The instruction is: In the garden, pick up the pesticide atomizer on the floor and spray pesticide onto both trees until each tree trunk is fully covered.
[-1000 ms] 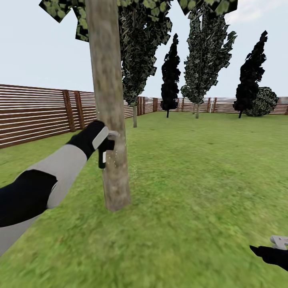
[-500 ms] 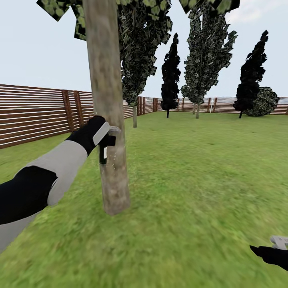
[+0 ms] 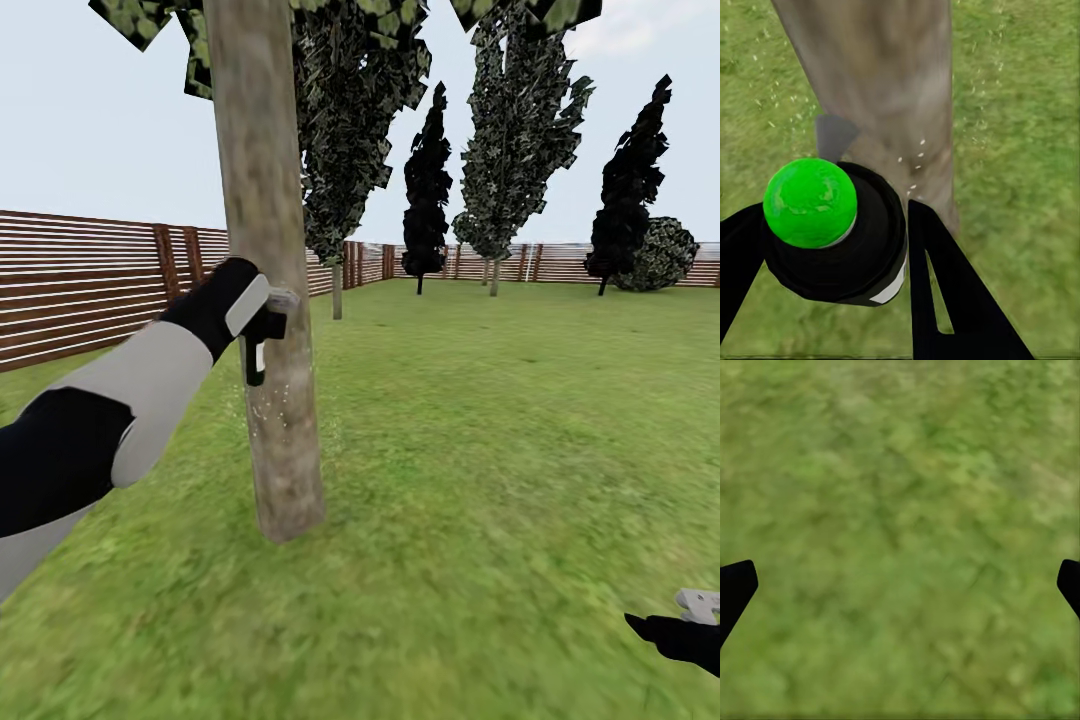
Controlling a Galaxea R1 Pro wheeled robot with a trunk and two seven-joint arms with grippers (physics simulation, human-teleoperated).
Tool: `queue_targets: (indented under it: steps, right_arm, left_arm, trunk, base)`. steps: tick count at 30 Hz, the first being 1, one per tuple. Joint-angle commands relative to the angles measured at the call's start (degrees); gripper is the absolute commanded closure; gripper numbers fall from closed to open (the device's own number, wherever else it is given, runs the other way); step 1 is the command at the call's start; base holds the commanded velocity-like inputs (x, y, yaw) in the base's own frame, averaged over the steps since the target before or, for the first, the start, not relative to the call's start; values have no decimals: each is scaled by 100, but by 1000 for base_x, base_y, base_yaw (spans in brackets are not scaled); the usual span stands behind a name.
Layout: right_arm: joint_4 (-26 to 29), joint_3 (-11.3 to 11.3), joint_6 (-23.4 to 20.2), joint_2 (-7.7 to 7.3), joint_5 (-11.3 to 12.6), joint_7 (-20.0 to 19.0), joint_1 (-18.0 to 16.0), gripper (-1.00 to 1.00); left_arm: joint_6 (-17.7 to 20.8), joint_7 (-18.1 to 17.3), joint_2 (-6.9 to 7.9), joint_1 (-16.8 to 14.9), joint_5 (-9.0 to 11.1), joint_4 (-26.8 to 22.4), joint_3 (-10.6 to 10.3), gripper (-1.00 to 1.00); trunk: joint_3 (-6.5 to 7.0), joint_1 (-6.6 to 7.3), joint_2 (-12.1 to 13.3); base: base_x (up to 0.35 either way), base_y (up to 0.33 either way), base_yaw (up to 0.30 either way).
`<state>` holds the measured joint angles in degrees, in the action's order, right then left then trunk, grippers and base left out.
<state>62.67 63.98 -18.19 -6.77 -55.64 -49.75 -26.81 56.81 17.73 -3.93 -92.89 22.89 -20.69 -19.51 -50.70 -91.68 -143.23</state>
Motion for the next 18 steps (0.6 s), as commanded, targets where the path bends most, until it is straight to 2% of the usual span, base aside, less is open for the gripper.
queue_targets:
  steps: [1, 4, 9, 10, 18]
  right_arm:
    - [0, -5, 0, 0, 0, 0, 0, -100]
    - [0, -2, 0, 0, 0, 0, 0, -100]
    - [0, -5, 0, 0, 0, 0, 0, -100]
    - [-1, -3, 0, 0, 0, 0, 0, -100]
    - [-1, 0, 0, 0, 0, 0, 0, -100]
  left_arm:
    - [-10, -4, -2, 4, 1, 141, -6, 100]
    - [-41, -28, -10, 39, 1, 306, -8, 100]
    - [-176, -50, -12, 577, 5, 331, -9, 100]
    - [-335, -50, -12, 713, 5, 333, -9, 100]
    - [-820, -58, -12, 1359, -1, 338, -9, 100]
  trunk:
    - [0, 0, 0]
    - [0, 0, 0]
    - [0, 0, 0]
    - [0, 0, 0]
    - [0, 0, 0]
  base:
    - [0, 0, 0]
    - [0, 0, 0]
    - [0, 0, 0]
    - [0, 0, 0]
    - [0, 0, 0]
